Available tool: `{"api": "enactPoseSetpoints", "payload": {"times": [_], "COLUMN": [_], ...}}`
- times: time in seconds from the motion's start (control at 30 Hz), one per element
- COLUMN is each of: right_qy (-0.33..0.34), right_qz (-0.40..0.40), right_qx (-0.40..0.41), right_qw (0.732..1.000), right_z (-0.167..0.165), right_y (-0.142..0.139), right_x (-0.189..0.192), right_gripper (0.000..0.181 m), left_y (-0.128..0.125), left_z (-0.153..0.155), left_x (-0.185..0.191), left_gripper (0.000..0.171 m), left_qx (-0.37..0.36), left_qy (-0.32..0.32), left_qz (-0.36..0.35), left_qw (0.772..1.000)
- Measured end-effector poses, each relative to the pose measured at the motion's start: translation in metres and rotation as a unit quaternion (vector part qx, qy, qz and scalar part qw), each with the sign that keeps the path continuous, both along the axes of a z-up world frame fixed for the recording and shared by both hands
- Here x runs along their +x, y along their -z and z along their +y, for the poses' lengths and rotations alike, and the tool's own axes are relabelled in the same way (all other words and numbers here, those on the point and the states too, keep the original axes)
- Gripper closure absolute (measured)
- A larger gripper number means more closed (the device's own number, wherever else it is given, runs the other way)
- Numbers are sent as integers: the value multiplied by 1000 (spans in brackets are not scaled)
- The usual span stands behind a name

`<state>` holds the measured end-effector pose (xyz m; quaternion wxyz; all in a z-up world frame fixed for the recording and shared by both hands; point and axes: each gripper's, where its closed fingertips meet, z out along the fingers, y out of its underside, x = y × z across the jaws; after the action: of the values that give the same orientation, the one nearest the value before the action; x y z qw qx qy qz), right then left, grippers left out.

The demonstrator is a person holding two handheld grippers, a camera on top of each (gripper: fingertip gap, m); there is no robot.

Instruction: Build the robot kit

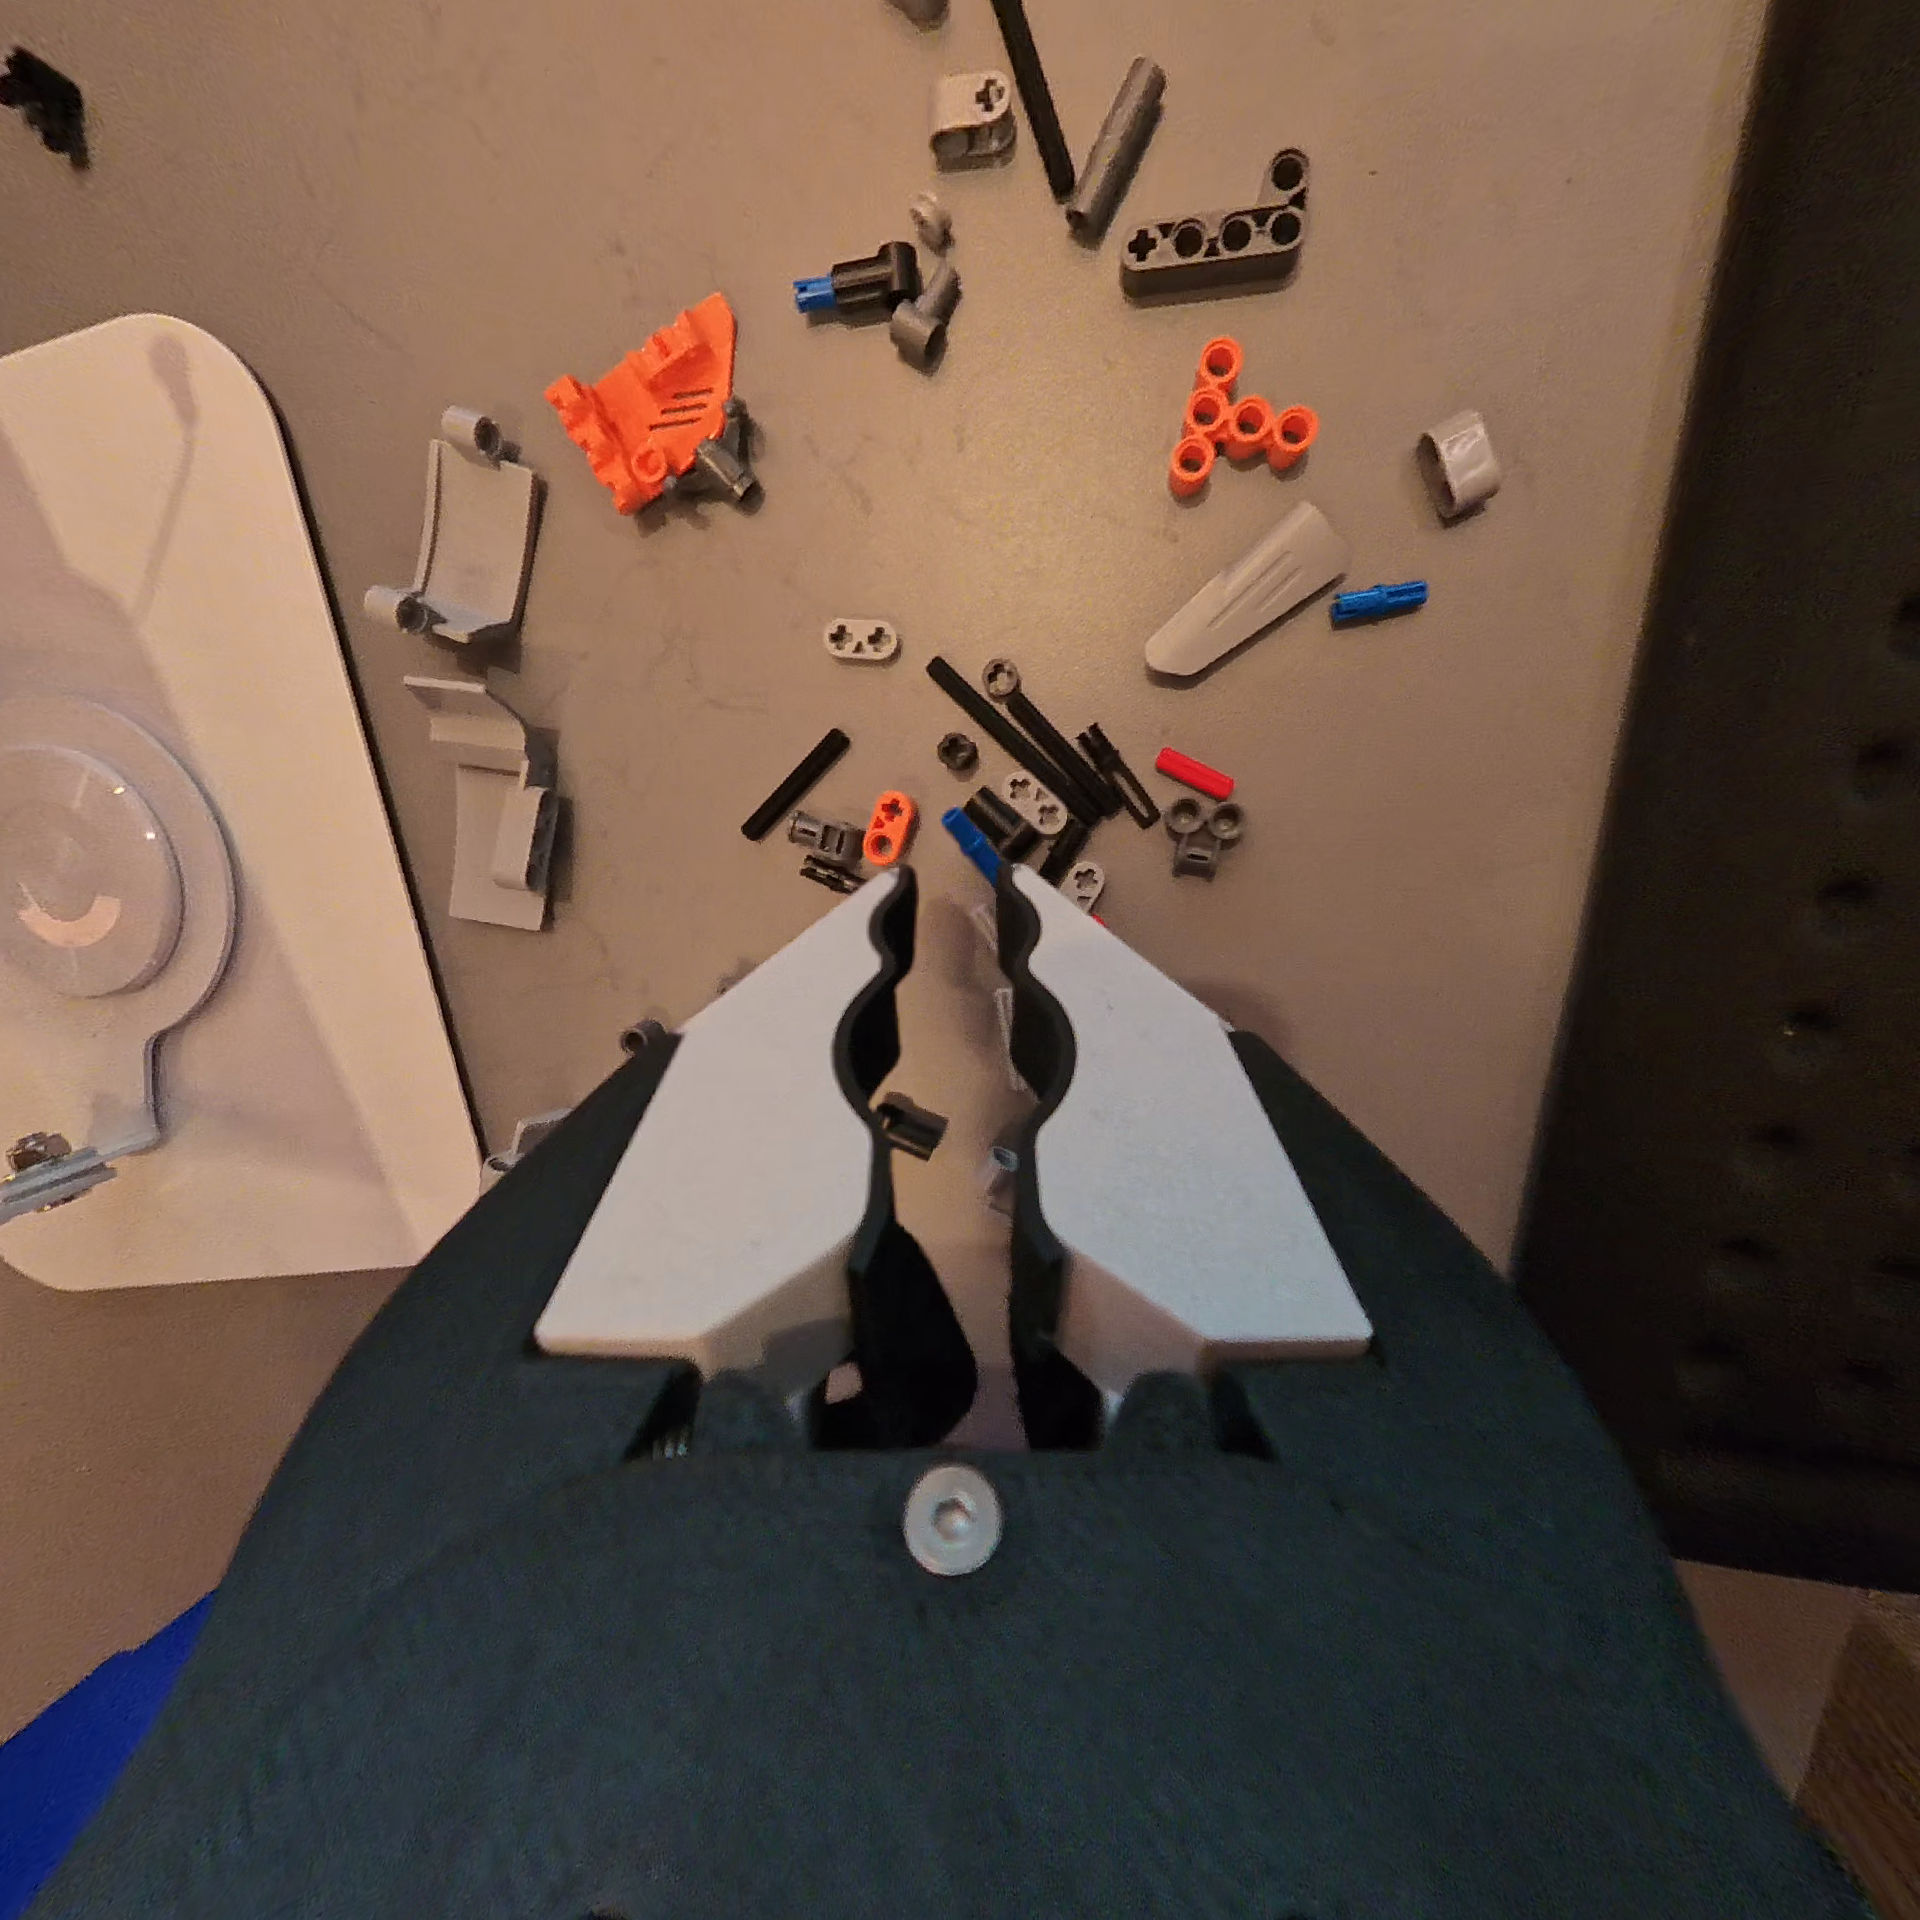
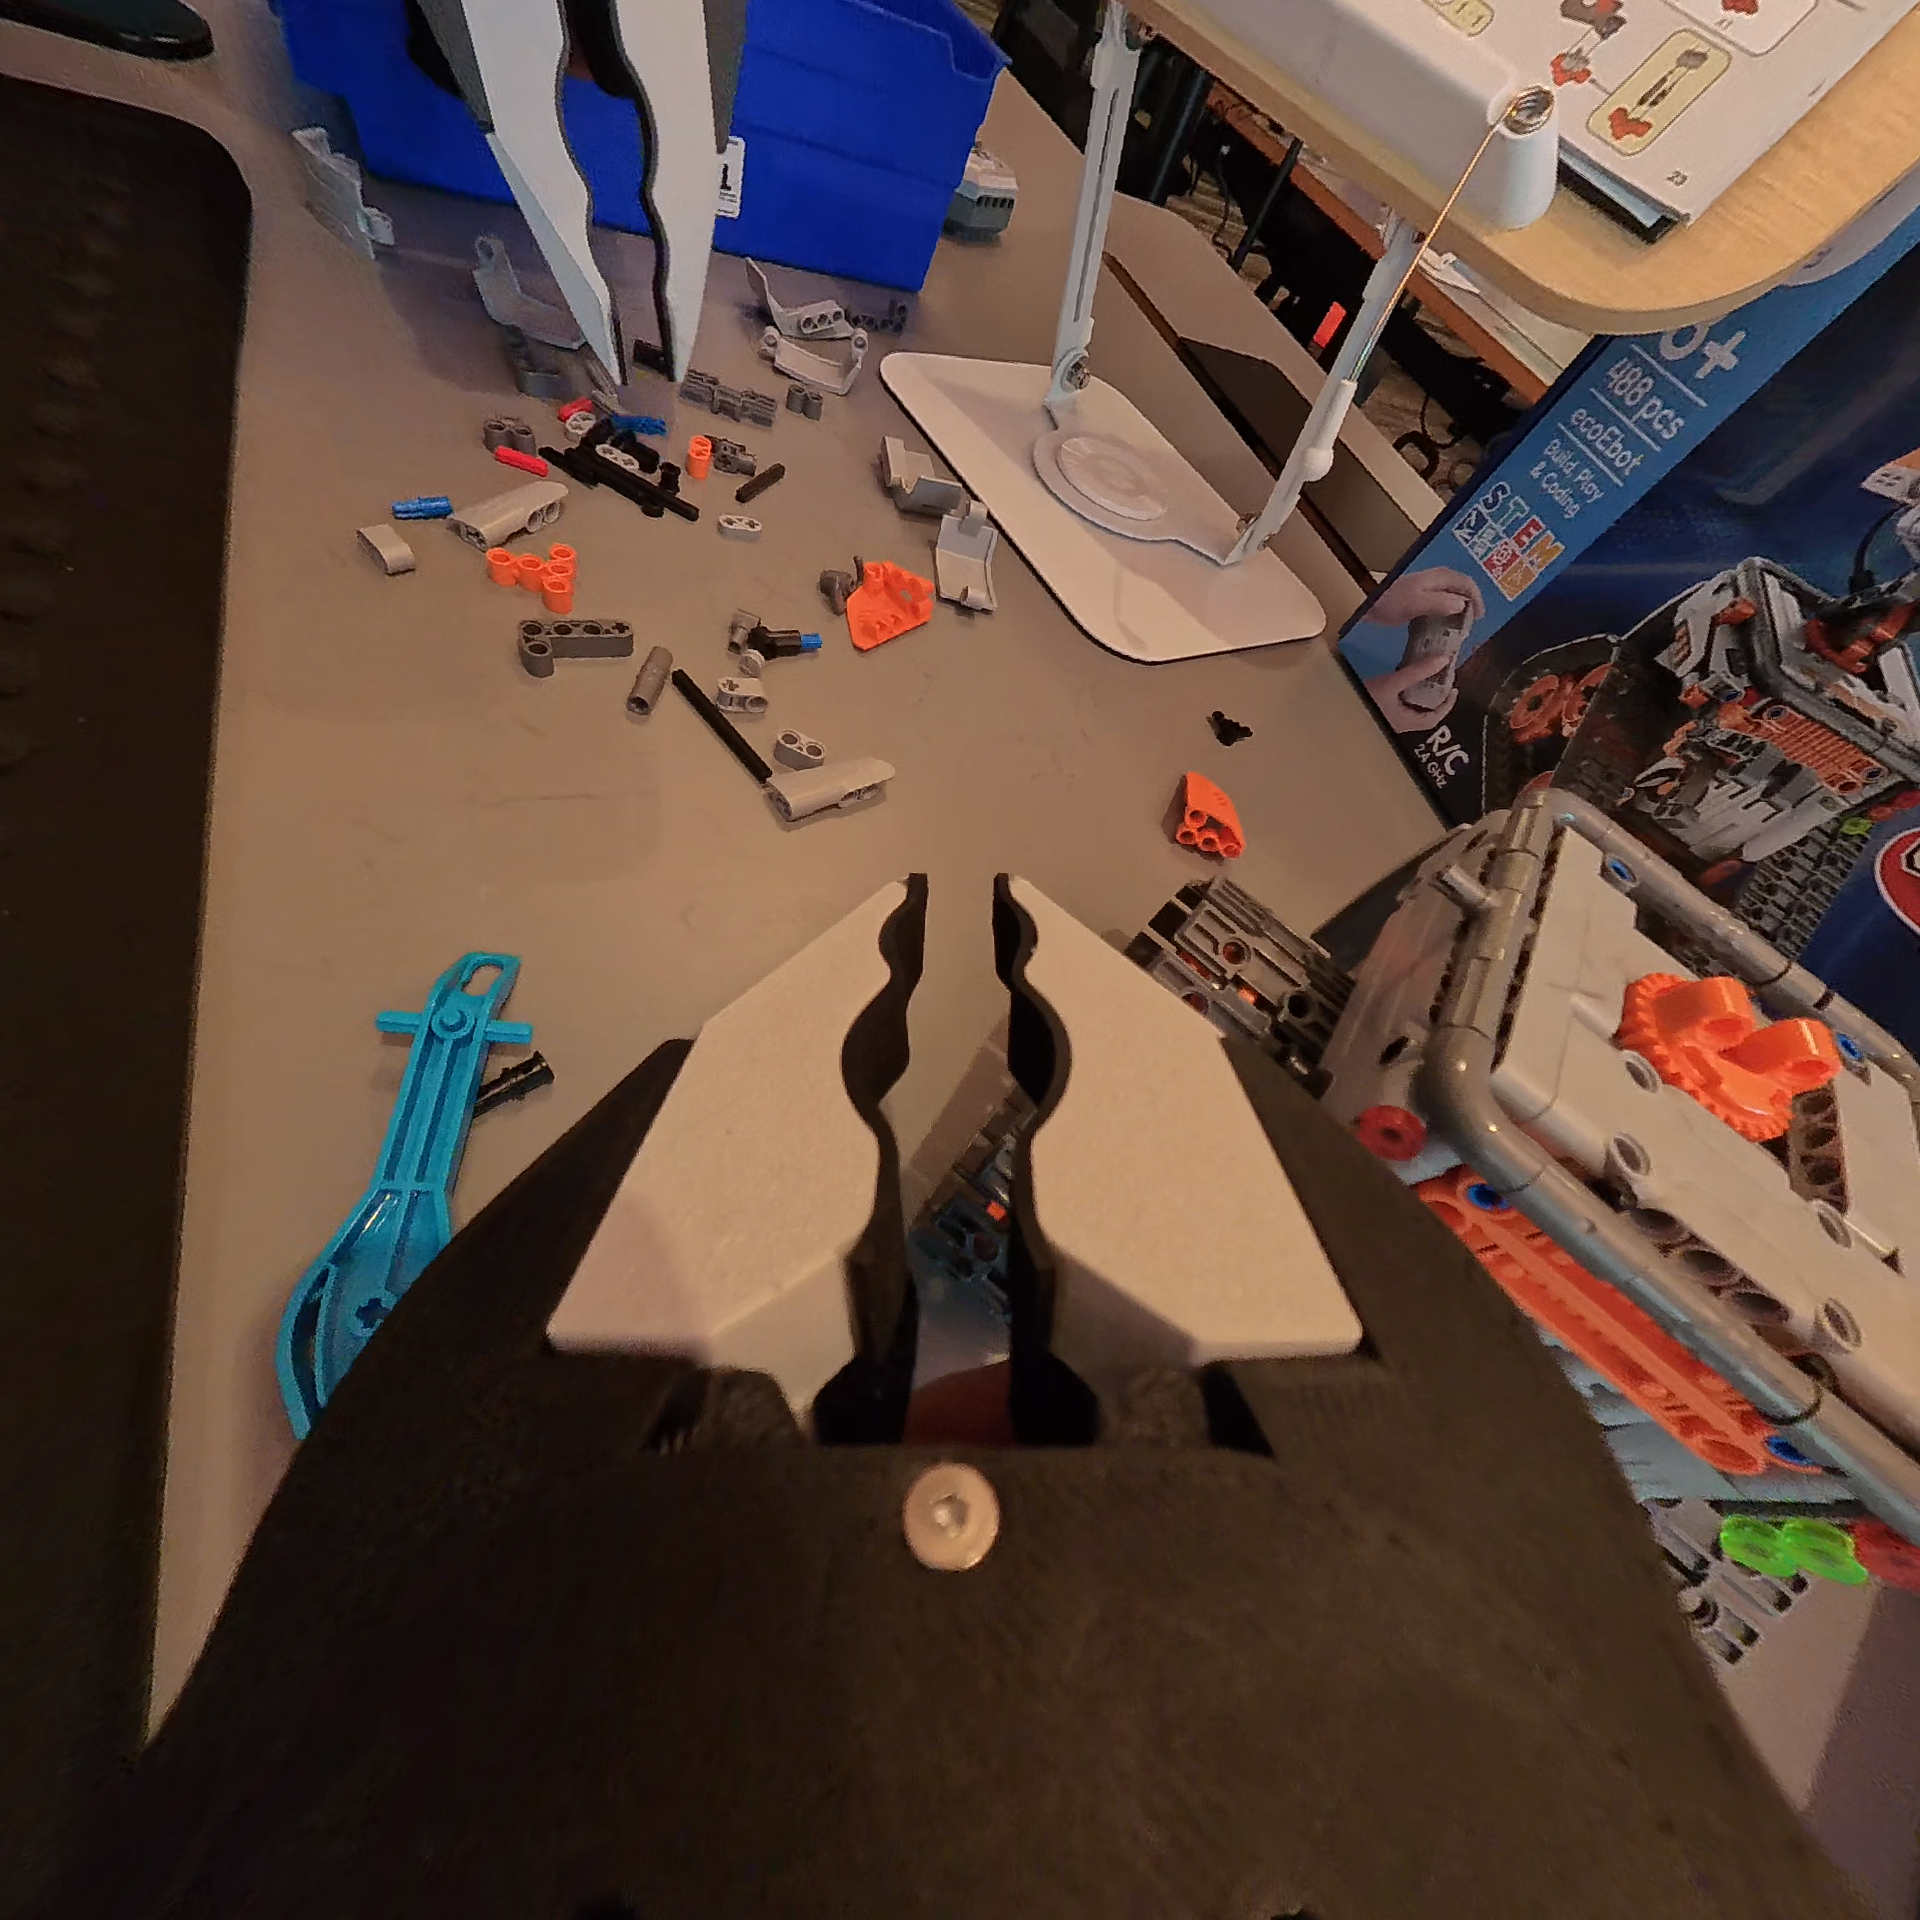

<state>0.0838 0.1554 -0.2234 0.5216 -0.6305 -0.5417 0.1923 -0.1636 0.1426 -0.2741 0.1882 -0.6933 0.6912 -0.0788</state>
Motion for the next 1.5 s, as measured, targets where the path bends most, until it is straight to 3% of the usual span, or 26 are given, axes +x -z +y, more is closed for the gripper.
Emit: {"api": "enactPoseSetpoints", "payload": {"times": [0.13,0.27,0.47,0.57,0.73,0.9,1.1,1.5], "right_qy": [1,3,3,6,16,21,40,49], "right_qz": [2,2,2,0,-2,-9,-26,-30], "right_qx": [-2,0,-3,-7,-8,-20,-23,-20], "right_qw": [1000,1000,1000,1000,1000,1000,999,998], "right_z": [0,1,1,3,7,10,17,20], "right_y": [0,-1,0,2,3,9,15,17], "right_x": [0,1,0,0,0,-4,-1,4], "right_gripper": [171,171,171,171,171,171,171,171], "left_y": [-7,-42,-119,-138,-120,-82,-49,-10], "left_z": [3,8,31,40,41,35,16,-7], "left_x": [-3,-21,-93,-141,-202,-227,-235,-236], "left_gripper": [148,151,156,157,156,156,155,154], "left_qx": [1,49,126,147,104,43,-24,-81], "left_qy": [-27,-51,-139,-187,-222,-216,-157,-118], "left_qz": [-17,-39,-74,-64,-18,3,52,97], "left_qw": [999,997,979,969,969,975,986,985]}}
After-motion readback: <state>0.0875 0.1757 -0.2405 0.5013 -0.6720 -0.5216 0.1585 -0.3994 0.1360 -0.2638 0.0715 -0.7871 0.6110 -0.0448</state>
